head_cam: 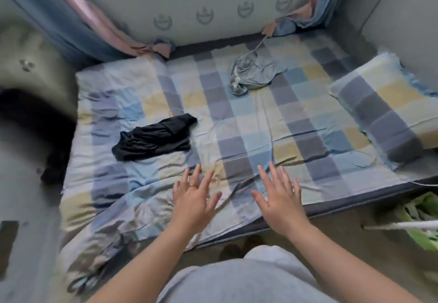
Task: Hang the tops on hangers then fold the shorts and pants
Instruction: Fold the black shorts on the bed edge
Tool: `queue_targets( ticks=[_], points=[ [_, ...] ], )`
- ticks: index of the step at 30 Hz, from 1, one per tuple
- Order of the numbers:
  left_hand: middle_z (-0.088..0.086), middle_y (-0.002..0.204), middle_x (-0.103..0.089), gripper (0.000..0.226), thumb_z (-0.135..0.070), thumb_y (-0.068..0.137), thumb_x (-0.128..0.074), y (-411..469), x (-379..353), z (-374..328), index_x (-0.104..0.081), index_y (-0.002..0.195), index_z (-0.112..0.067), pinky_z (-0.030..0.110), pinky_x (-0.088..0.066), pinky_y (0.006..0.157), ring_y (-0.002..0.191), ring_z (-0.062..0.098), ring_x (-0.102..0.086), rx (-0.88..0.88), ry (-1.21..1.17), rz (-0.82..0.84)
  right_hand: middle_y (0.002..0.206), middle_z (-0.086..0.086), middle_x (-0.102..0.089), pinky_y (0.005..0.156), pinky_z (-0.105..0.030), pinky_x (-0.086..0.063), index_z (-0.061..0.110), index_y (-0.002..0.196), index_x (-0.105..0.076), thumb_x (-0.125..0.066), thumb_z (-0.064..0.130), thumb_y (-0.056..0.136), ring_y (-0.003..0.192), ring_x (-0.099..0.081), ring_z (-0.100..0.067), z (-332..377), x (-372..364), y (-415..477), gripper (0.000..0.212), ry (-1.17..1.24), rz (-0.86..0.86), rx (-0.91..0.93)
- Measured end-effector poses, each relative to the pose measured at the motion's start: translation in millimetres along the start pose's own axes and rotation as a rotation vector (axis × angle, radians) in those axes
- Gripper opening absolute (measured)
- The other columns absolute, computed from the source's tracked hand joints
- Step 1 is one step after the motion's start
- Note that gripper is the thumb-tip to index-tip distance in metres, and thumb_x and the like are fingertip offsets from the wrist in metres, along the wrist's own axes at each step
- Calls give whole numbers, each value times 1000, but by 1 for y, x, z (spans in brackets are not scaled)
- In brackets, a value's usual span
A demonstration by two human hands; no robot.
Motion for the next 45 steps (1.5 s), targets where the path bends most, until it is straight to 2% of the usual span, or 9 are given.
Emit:
queue_targets(
  ticks=[10, 16, 22, 27, 31, 37, 41, 43, 45],
  points=[
    [-7, 168, 1, 62, -63, 100, -29, -17, 24, 92, -14, 156, -44, 51, 0, 121, 153, 20, 10, 429, -172, -105, 167, 10, 9, 122, -49, 4, 43, 157, 0, -26, 61, 101, 153, 13, -17, 97, -21, 93, 65, -77, 174, 358],
    [-5, 168, -1, 61, -62, 100, -28, 29, 26, 141, -16, 156, -43, 51, 0, 122, 153, 20, 10, 502, -245, -153, 167, 13, 12, 122, -49, 5, 46, 155, 5, -21, 64, 99, 153, 14, -15, 129, -34, 146, 64, -87, 198, 420],
    [-4, 168, -3, 61, -60, 100, -31, 105, 4, 258, -18, 156, -42, 48, -1, 121, 154, 20, 7, 531, -223, -135, 167, 9, 14, 122, -48, 3, 43, 156, 9, -20, 61, 101, 154, 13, -18, 183, -95, 248, 65, -172, 202, 419],
    [-5, 168, 1, 62, -60, 101, -30, 193, -48, 378, -11, 158, -42, 48, -4, 122, 154, 21, 7, 482, -170, 68, 168, 6, 9, 123, -49, -2, 41, 158, 4, -24, 59, 102, 155, 8, -20, 245, -183, 355, 65, -206, 268, 310],
    [-2, 168, -4, 64, -59, 101, -34, 256, -81, 426, -13, 158, -41, 44, -10, 121, 154, 22, 0, 406, -161, 178, 168, 6, 4, 123, -49, -8, 38, 159, -1, -27, 57, 103, 155, 1, -22, 259, -239, 412, 65, -207, 377, 161],
    [0, 168, -4, 70, -55, 98, -46, 373, -135, 415, -15, 157, -37, 43, -18, 119, 152, 24, -7, 159, -189, 243, 168, 2, -4, 118, -48, -20, 35, 159, -6, -36, 51, 103, 153, -7, -23, 229, -310, 506, 66, -195, 447, -46],
    [3, 168, -1, 75, -48, 94, -57, 449, -165, 390, -17, 156, -35, 48, -14, 120, 153, 28, -4, 28, -147, 219, 167, -3, -10, 116, -51, -29, 32, 160, -5, -51, 43, 100, 151, -17, -28, 192, -352, 549, 76, -132, 470, -179],
    [3, 168, 0, 76, -46, 93, -60, 481, -163, 375, -18, 155, -35, 52, -10, 121, 153, 29, -1, -35, -102, 173, 162, -7, -26, 113, -44, -34, 26, 160, -10, -62, 35, 95, 145, -31, -32, 176, -364, 559, 84, 36, 448, -271],
    [2, 168, -2, 77, -47, 92, -61, 516, -174, 364, -19, 155, -36, 56, -6, 121, 153, 30, -1, -78, -79, 180, 153, -9, -40, 109, -37, -39, 20, 159, -13, -71, 28, 90, 137, -43, -31, 153, -386, 562, 90, 281, 416, -445]
  ],
)
Point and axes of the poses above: each hand's wrist, its own y-axis towards the middle knuckle, its own x-axis out of the back of the hand, z = x × y, the point moved 10 cm from there along y, towards the middle knuckle
